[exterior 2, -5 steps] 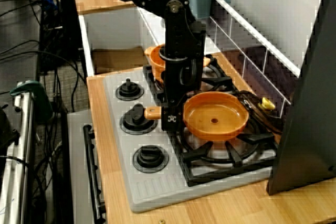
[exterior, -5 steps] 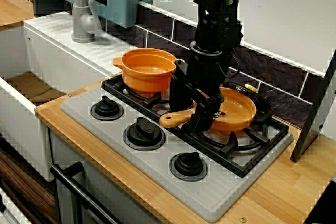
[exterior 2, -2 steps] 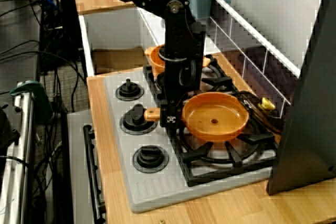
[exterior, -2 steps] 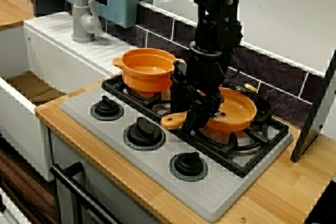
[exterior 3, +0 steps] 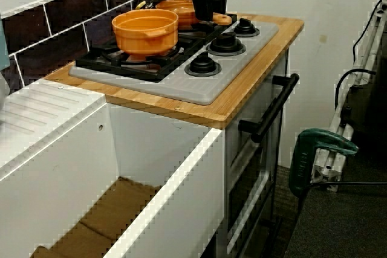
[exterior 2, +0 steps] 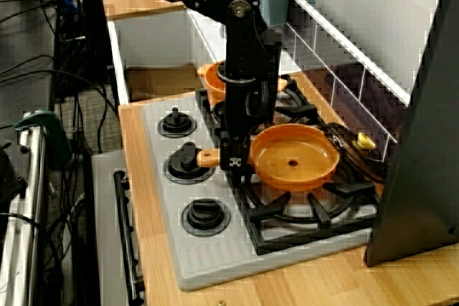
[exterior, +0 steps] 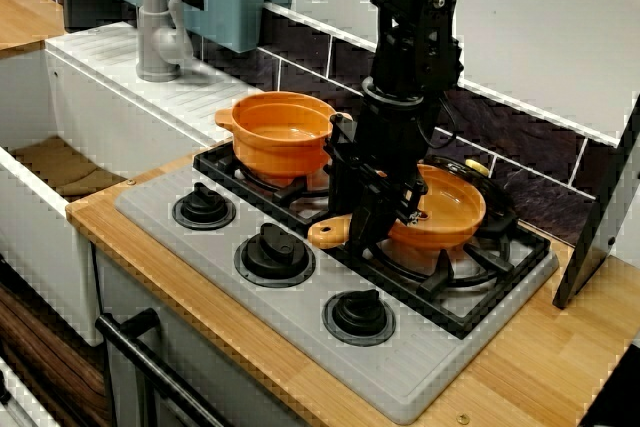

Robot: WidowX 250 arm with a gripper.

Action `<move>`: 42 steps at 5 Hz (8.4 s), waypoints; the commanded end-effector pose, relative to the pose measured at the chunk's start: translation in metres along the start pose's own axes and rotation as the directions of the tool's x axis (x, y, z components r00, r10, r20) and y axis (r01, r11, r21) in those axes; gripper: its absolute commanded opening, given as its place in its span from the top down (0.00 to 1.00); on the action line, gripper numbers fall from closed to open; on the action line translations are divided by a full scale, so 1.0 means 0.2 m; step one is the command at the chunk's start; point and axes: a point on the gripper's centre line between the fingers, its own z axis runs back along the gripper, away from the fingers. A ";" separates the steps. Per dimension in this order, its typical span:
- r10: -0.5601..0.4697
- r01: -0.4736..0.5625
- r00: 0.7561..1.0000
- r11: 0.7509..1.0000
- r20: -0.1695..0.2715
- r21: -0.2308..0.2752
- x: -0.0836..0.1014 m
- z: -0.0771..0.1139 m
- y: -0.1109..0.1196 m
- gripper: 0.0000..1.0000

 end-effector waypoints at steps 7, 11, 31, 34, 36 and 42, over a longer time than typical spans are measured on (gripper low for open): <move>-0.199 0.207 0.978 0.959 0.061 -0.196 -0.08 0.14 0.10 1.00; -0.296 0.317 0.948 0.907 0.115 -0.276 -0.10 0.16 0.13 1.00; -0.270 0.274 0.961 0.959 0.055 -0.072 0.00 0.12 0.02 0.00; -0.267 0.277 0.957 0.957 0.113 -0.088 -0.07 0.18 0.09 0.00; -0.236 0.244 0.966 0.968 0.110 -0.065 -0.10 0.21 0.16 0.00; -0.231 0.213 0.969 0.960 0.085 0.184 -0.01 0.24 0.37 0.00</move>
